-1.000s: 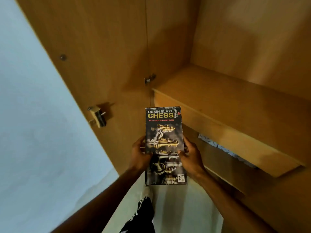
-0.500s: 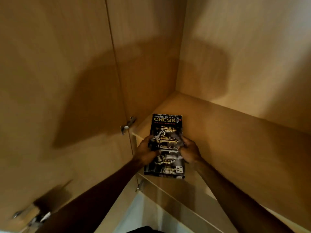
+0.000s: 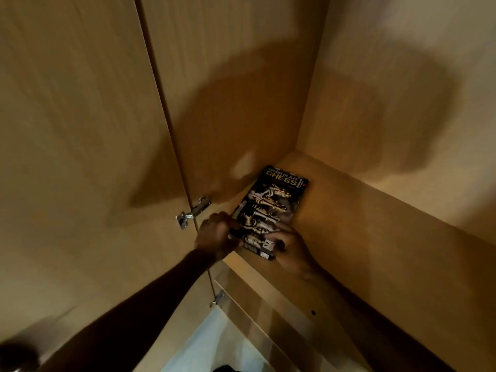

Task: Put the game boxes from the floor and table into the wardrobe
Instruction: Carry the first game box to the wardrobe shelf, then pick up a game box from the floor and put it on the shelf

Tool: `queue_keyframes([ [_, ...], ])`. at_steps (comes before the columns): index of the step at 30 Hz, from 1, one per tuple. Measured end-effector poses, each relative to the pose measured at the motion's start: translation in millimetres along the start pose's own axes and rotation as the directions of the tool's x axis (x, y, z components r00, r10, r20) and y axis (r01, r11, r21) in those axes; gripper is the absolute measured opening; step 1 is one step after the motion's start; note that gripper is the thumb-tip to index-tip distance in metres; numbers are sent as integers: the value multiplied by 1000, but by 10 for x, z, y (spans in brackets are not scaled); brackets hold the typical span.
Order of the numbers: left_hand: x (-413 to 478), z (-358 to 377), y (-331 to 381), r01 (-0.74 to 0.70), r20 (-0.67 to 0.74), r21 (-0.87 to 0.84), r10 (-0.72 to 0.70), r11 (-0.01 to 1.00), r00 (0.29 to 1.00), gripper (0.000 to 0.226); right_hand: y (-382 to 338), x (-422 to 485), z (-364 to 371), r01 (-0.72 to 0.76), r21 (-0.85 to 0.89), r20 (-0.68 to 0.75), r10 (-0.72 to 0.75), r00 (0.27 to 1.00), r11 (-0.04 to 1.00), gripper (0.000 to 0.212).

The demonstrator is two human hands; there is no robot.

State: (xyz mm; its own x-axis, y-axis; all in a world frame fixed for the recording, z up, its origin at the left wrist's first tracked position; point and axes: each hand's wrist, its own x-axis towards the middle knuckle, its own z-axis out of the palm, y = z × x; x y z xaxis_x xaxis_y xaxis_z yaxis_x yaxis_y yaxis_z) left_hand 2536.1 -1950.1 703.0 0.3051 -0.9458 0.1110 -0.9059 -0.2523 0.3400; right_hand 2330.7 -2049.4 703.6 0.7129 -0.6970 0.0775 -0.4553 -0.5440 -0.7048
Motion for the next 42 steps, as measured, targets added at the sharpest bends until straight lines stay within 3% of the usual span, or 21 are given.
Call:
queue_keyframes([
  [2,-57,103,48,63,-138,21,-59,998,989,39,28,35,23,68,-47,107,-63,992,997,34],
  [4,-53,158,71,66,-153,61,-56,996,987,55,2,59,45,91,-112,195,-68,978,990,42],
  [7,1,174,61,108,35,120,-113,987,993,87,-61,136,83,130,-215,277,-66,958,968,56],
  [10,87,151,29,183,200,115,-203,976,959,96,-110,209,89,75,-220,322,1,947,973,61],
  [16,119,-62,119,271,154,-99,-255,957,955,88,-79,264,87,51,-221,401,44,915,974,72],
  [21,-279,14,289,380,-40,-378,-425,844,904,55,-93,110,61,21,37,238,-29,971,999,56],
  [23,-562,69,366,406,-77,-530,-519,745,851,42,-121,-26,80,-20,170,165,-8,986,985,50],
  [27,-1352,214,496,424,-79,-719,-671,551,738,33,-227,-427,216,-125,439,190,44,981,890,39],
  [31,-2201,327,619,454,-59,-807,-816,379,576,32,-324,-770,581,-149,451,329,-9,944,880,31],
  [37,-3713,361,817,425,28,-902,-975,70,221,33,-672,-1575,1350,-136,378,574,-117,811,916,23],
  [39,-4267,345,886,382,37,-924,-995,2,96,33,-914,-1925,1581,-109,359,665,-172,726,927,21],
  [42,-4921,311,996,318,40,-947,-999,-46,-24,31,-1241,-2392,1851,-67,352,745,-236,623,934,18],
])
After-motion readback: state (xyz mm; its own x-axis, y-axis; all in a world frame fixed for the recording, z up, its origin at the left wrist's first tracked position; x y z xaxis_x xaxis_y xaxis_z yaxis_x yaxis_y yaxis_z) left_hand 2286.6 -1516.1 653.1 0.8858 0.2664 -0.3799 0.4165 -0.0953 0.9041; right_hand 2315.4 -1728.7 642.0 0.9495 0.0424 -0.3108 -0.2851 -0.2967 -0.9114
